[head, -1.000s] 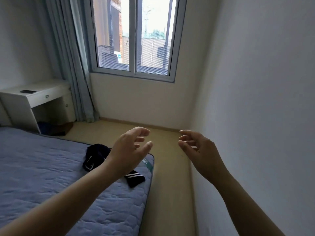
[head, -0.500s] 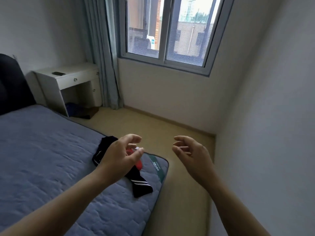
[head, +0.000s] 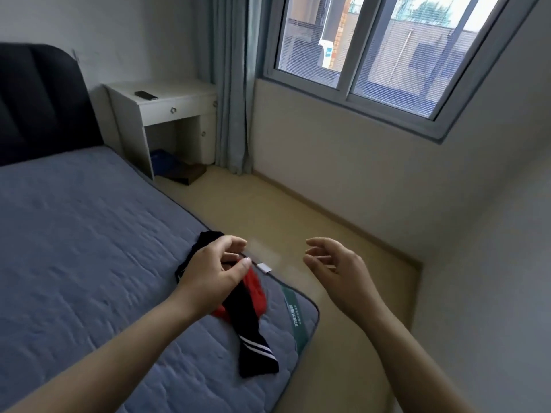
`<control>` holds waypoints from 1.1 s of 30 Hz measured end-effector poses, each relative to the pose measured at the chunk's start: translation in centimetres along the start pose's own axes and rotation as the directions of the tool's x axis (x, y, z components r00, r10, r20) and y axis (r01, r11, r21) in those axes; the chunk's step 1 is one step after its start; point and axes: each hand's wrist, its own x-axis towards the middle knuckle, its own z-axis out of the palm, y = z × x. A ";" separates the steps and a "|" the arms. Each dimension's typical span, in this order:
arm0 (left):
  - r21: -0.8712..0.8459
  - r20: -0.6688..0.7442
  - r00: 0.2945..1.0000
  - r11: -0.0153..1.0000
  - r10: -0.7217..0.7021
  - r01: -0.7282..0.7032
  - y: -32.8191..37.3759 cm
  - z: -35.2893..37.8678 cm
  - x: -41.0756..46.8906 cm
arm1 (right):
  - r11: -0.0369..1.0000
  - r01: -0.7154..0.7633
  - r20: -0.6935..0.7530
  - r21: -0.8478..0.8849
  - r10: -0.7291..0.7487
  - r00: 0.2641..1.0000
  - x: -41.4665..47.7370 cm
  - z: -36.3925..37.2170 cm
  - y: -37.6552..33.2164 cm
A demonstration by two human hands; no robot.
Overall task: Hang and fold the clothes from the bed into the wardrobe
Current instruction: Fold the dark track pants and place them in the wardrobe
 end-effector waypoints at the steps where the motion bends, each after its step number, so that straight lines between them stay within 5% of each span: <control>1: -0.004 -0.008 1.000 1.000 -0.023 0.023 -0.5 0.0 0.7 | 1.000 -0.001 0.020 0.006 0.001 1.000 1.2 0.5 0.3; 13: -0.026 -0.239 0.938 0.967 -0.252 0.253 -7.3 0.2 9.9 | 0.995 0.040 0.303 0.089 -0.066 0.951 17.3 7.5 5.6; 23: -0.113 -0.470 0.727 0.851 -0.500 0.513 -11.7 5.6 15.8 | 0.990 0.110 0.625 0.086 -0.140 0.768 32.4 12.9 12.3; 33: -0.196 -0.508 0.554 0.715 -0.660 0.671 -21.1 9.4 15.0 | 0.991 0.131 0.780 -0.027 -0.061 0.623 34.9 23.2 20.3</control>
